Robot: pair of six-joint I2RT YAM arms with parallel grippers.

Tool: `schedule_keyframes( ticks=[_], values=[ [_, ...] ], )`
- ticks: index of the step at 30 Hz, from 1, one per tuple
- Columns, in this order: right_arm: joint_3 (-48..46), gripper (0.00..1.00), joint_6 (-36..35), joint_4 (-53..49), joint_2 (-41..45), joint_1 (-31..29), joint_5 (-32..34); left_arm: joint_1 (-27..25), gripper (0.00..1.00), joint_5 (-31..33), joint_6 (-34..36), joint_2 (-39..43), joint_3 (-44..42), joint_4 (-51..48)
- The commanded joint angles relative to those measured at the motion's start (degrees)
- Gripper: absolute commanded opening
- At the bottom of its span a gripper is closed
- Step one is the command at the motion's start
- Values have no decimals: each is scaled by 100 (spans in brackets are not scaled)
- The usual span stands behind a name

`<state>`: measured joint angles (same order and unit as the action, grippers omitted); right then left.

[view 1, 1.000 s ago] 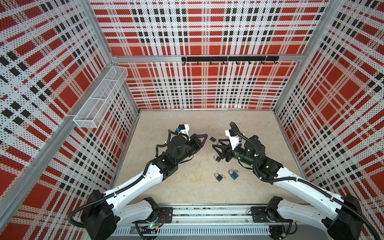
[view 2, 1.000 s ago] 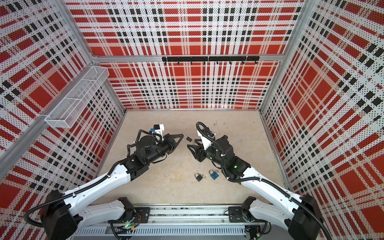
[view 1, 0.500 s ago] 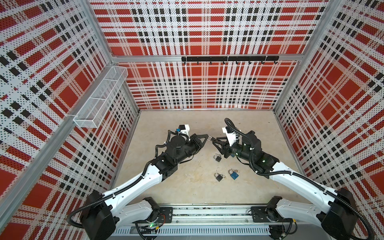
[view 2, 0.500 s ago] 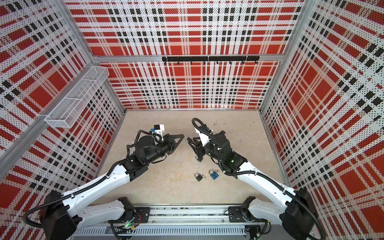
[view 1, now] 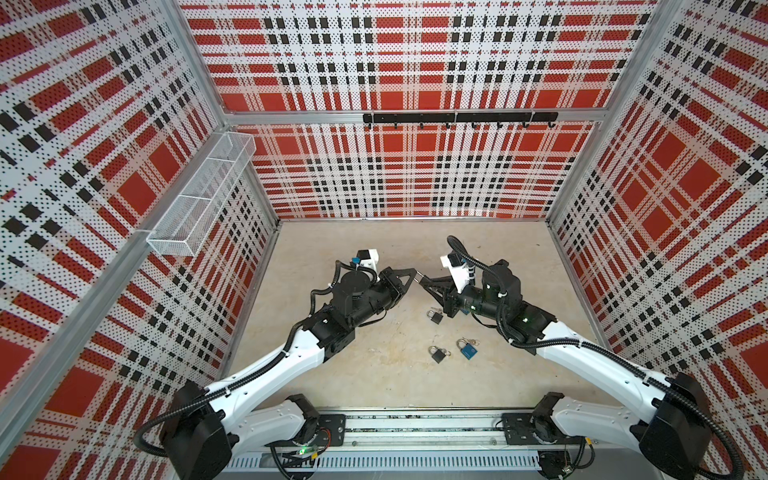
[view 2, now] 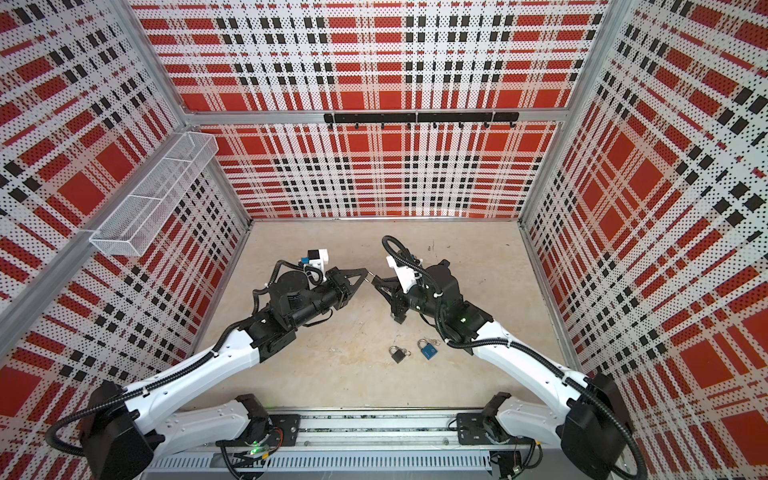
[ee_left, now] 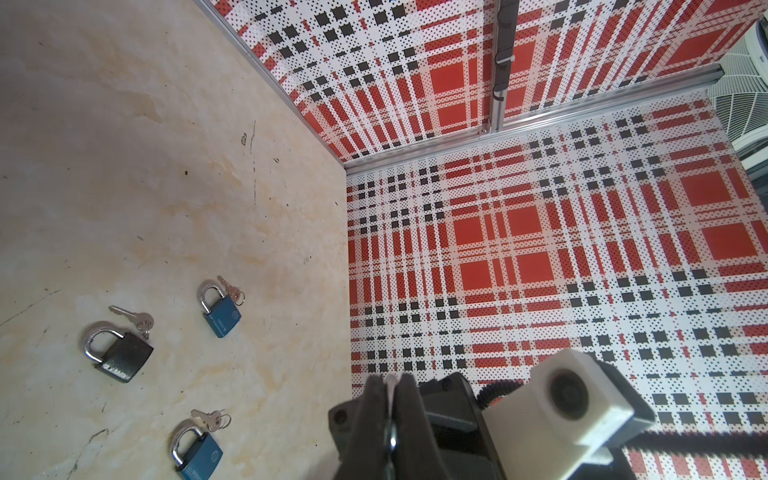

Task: Lock with the key

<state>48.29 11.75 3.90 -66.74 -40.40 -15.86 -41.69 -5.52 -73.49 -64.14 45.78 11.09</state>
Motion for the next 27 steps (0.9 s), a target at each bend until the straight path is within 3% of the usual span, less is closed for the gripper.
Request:
schedule_keyframes(
  ticks=[1,9,13,16,27],
  values=[
    [195,0,29,330,2,29,6,-10,0,-121,-103,9,44,235],
    [209,0,259,276,143,52,-122,131,1,-331,11,-20,1,232],
    [503,0,391,-238,139,76,-300,283,28,-564,319,-9,8,227],
    [675,0,492,-646,187,81,-422,514,37,-859,534,-6,22,166],
    [1034,0,645,-1824,389,185,-1332,1190,38,-2345,2252,57,621,-1334]
  ],
)
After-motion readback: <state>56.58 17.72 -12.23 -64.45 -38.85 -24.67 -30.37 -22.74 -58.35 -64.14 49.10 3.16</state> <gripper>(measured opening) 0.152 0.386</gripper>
